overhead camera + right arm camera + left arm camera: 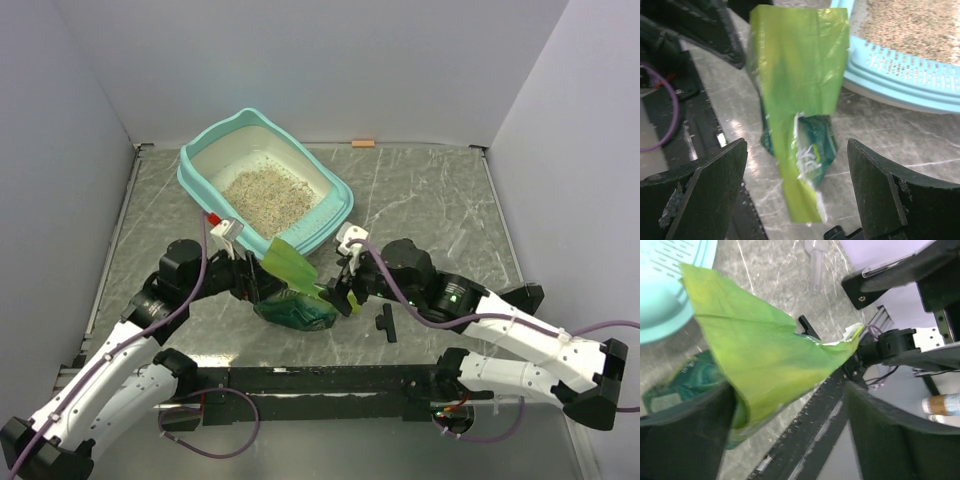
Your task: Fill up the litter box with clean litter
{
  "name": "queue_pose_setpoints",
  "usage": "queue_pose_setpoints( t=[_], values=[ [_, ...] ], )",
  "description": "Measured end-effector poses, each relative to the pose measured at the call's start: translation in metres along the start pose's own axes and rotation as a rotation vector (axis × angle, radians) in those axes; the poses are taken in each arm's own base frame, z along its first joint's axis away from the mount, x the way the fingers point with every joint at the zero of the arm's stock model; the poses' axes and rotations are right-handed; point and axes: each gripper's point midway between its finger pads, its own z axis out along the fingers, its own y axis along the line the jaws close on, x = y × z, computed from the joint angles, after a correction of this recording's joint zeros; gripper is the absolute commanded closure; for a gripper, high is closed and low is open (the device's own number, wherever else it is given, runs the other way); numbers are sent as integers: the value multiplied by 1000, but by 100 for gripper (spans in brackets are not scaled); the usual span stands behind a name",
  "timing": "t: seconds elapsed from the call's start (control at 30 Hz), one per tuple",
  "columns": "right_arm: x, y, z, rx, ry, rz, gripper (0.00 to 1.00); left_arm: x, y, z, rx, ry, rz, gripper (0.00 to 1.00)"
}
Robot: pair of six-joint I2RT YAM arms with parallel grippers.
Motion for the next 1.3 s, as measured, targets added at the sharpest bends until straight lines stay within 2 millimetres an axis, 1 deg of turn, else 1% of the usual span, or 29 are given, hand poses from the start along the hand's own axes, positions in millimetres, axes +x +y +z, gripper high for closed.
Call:
queue_pose_setpoints(
  t=[0.03, 0.17, 0.27, 0.37, 0.47, 0.5, 0.53, 0.57, 0.6, 0.67, 0.7, 0.8, 0.87, 0.97, 1.13, 1.3],
  values=[
    [0, -2, 4, 8, 4, -6, 13, 0, 0, -1, 4, -8, 5, 31],
    [2, -13, 16, 42, 19, -20, 12, -1, 2, -3, 14, -58, 44, 35],
    [-1, -26, 19, 76, 8, -8, 12, 0, 3, -3, 31, -95, 63, 35],
    [-5, -35, 18, 98, -6, 0, 12, -5, 2, -2, 42, -127, 63, 36],
    [-10, -36, 19, 92, -27, 3, 12, -12, -1, 0, 64, -167, 60, 46],
    [-12, -36, 19, 88, -36, 3, 12, -13, -1, 1, 72, -180, 58, 56],
    [-14, -36, 19, 80, -44, 4, 12, -15, -1, 1, 79, -192, 56, 61],
    [-16, -36, 19, 75, -53, 8, 12, -16, -1, 2, 85, -204, 53, 63],
    [-17, -39, 18, 73, -60, 14, 11, -16, -1, 3, 91, -220, 53, 73],
    [-20, -47, 17, 76, -74, 31, 11, -17, 1, 5, 103, -247, 49, 86],
    [-21, -50, 17, 73, -82, 39, 10, -16, 1, 5, 109, -258, 42, 99],
    [-24, -60, 16, 57, -100, 64, 9, -13, 2, 3, 134, -298, 37, 99],
    [-23, -64, 18, 41, -96, 76, 8, -10, 3, 1, 156, -330, 36, 99],
    [-17, -69, 28, 3, -66, 100, 8, -6, 5, -2, 183, -387, 33, 99],
    [-17, -79, 39, -67, -31, 153, 8, -2, 4, -12, 220, -467, 47, 99],
    [-15, -88, 49, -177, -5, 281, 9, -2, 3, -13, 237, -478, 57, 99]
  ],
)
